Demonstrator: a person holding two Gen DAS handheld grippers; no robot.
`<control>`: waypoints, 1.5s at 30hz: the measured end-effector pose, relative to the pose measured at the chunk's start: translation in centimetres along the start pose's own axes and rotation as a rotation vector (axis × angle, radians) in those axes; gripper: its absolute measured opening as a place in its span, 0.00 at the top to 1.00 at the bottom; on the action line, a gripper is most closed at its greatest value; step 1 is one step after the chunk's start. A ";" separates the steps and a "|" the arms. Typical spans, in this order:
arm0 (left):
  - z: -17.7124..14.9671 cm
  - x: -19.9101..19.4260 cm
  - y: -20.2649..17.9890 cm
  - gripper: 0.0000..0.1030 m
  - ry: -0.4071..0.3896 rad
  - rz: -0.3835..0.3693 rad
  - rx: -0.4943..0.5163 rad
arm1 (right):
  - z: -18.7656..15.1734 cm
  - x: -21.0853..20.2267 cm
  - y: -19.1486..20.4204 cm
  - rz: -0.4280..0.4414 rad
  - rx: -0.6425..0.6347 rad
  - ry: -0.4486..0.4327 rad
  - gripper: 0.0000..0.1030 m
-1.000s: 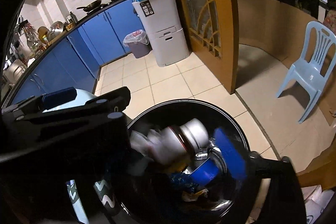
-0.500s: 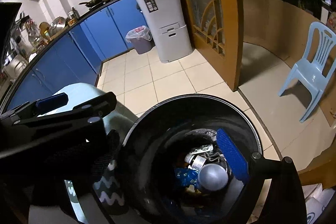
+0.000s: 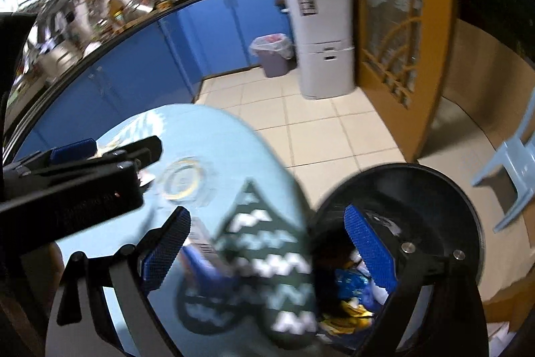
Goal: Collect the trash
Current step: 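Open both tools to drop the leaflet and bottle into the bin, then move both open tools back over the table toward the white tissue and clear lid, then grasp the white tissue with the left tool while the right tool grasps the clear plastic lid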
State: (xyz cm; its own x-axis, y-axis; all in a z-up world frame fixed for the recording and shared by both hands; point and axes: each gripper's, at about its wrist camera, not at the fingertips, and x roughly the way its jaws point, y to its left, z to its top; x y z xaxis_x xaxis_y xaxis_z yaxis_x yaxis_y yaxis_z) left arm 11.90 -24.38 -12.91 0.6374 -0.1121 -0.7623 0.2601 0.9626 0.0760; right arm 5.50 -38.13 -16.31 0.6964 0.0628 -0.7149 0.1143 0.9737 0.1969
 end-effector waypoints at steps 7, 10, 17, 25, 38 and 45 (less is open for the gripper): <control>-1.6 0.1 9.9 0.11 0.009 0.110 -0.137 | 0.5 2.8 5.8 0.035 -0.098 0.050 0.12; -3.1 0.5 14.3 0.11 0.036 0.155 -0.214 | 0.4 4.5 7.6 0.035 -0.126 0.082 0.12; -6.0 1.9 22.4 0.11 0.087 0.267 -0.368 | 0.2 7.5 10.4 0.023 -0.163 0.142 0.12; -7.5 4.7 26.7 0.11 0.154 0.273 -0.459 | 0.6 9.3 12.5 -0.014 -0.216 0.163 0.12; -8.9 6.1 28.4 0.10 0.154 0.260 -0.486 | 1.8 10.9 12.5 -0.105 -0.225 0.177 0.11; -8.7 5.7 28.7 0.17 0.127 0.230 -0.524 | 2.1 11.0 11.9 -0.126 -0.199 0.180 0.09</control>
State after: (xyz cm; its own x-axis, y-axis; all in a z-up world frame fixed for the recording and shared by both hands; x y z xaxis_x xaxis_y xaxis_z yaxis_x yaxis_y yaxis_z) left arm 16.65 4.76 -20.67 0.5346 0.1137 -0.8374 -0.2888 0.9558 -0.0545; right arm 16.00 -26.30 -20.43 0.5466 -0.0403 -0.8364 0.0381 0.9990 -0.0232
